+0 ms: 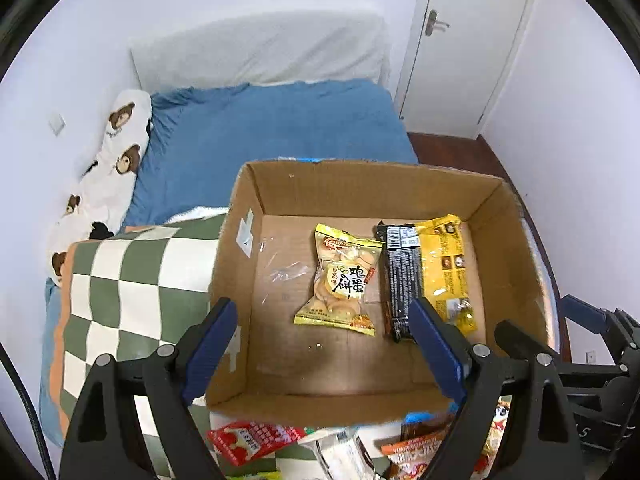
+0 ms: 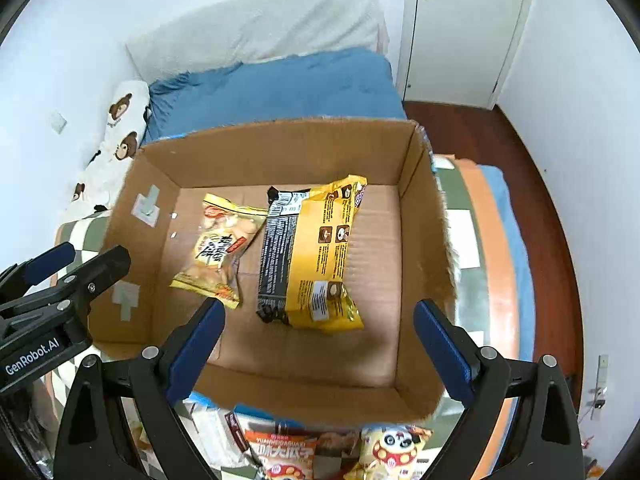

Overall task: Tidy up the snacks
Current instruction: 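Move both tools back over the snack pile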

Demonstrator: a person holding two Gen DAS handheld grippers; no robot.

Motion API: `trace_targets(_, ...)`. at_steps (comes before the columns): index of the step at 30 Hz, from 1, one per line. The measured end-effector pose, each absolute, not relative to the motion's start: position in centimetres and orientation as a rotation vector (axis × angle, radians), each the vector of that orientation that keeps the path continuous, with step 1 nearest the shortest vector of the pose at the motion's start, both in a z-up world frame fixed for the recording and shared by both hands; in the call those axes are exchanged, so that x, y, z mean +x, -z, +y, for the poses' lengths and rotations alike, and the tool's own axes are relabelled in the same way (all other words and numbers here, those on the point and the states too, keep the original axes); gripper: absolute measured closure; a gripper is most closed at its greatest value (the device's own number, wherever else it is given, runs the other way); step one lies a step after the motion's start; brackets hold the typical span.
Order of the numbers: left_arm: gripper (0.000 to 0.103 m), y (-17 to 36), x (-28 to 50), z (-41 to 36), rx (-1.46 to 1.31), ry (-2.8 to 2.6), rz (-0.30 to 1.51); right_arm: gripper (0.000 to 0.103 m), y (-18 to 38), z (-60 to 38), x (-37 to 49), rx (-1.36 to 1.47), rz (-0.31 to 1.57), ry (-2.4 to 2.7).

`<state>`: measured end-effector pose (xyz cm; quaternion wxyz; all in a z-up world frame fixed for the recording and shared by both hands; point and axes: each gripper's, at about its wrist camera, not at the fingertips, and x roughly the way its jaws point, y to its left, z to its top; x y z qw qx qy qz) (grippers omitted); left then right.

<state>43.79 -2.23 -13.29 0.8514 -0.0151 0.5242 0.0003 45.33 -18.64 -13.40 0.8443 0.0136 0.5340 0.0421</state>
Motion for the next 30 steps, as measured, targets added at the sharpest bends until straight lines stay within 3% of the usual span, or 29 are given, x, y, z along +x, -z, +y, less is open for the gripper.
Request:
trace_targets(19,0.015,8.5,35.0,-2.0,-0.044,-0.027,1.014,0.006,7.0,-19.3,35.3,0.084,0.997,-0.123)
trace_targets(25,0.015,11.6,31.4,-0.2,-0.046,-0.079,1.098,0.006,11.7,-22.3,32.6,0.213,1.145,-0.144)
trace_targets(30,0.015,17.5,28.1,1.9,0.023,-0.161,1.242,0.006,19.3,-22.4,30.5,0.273,1.319,-0.205)
